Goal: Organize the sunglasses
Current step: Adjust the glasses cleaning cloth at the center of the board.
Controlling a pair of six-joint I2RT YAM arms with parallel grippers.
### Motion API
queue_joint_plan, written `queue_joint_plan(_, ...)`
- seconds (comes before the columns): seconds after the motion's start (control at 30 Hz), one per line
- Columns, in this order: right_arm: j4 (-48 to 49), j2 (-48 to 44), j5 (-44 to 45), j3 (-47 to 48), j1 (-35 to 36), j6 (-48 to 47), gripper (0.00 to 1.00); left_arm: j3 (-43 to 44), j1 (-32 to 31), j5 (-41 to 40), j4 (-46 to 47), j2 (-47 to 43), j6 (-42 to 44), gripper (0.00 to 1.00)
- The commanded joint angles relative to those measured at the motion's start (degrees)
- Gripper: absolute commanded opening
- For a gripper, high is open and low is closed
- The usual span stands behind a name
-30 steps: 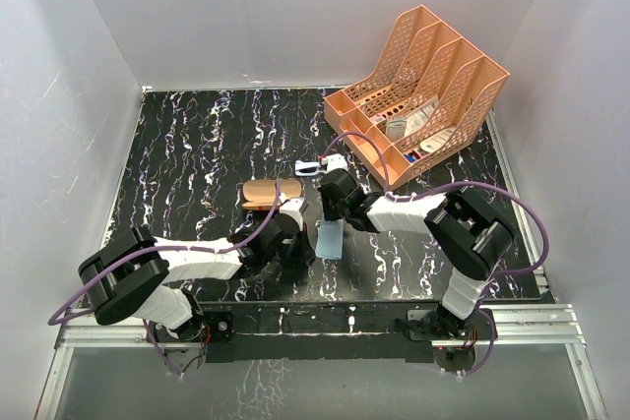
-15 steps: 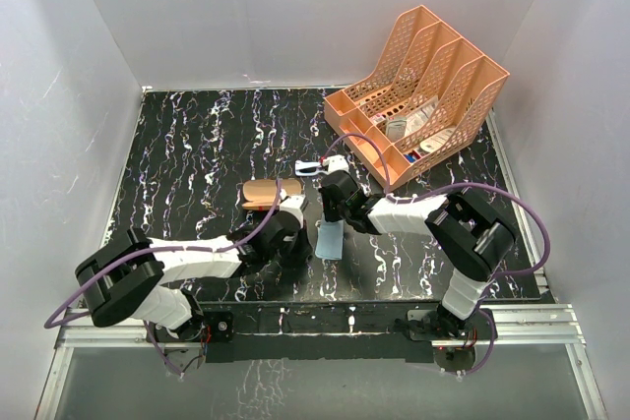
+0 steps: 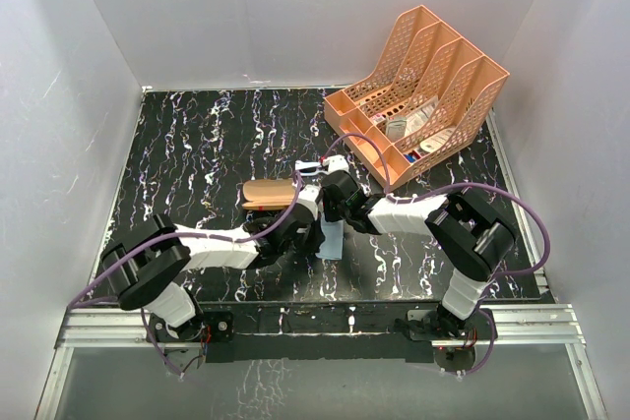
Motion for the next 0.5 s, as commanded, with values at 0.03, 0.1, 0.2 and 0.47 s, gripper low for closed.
queue_joint_plan(0.03, -0.85, -0.34, 0.25, -1.36, 0.36, 0.14, 0.0, 1.26, -0.19, -1.15, 3.64, 1.42, 1.2, 0.0)
queue_joint_plan(0.1, -0.8, -0.34, 0.22, -1.42, 0.36, 0.18, 0.0, 0.94, -0.23, -1.24, 4.2, 1.61, 1.11, 0.0)
queue_joint_plan(0.2, -0.76, -0.34, 0.22, -1.48, 0.36, 0.13, 0.0, 0.67, -0.22, -1.29, 4.35, 2.03, 0.9, 0.0)
queue_joint_plan(0.47, -0.59, -0.17, 0.0, -1.6, 0.36, 0.13, 0.0, -0.6, -0.25, 0.21, 3.57, 3.56, -0.53, 0.0)
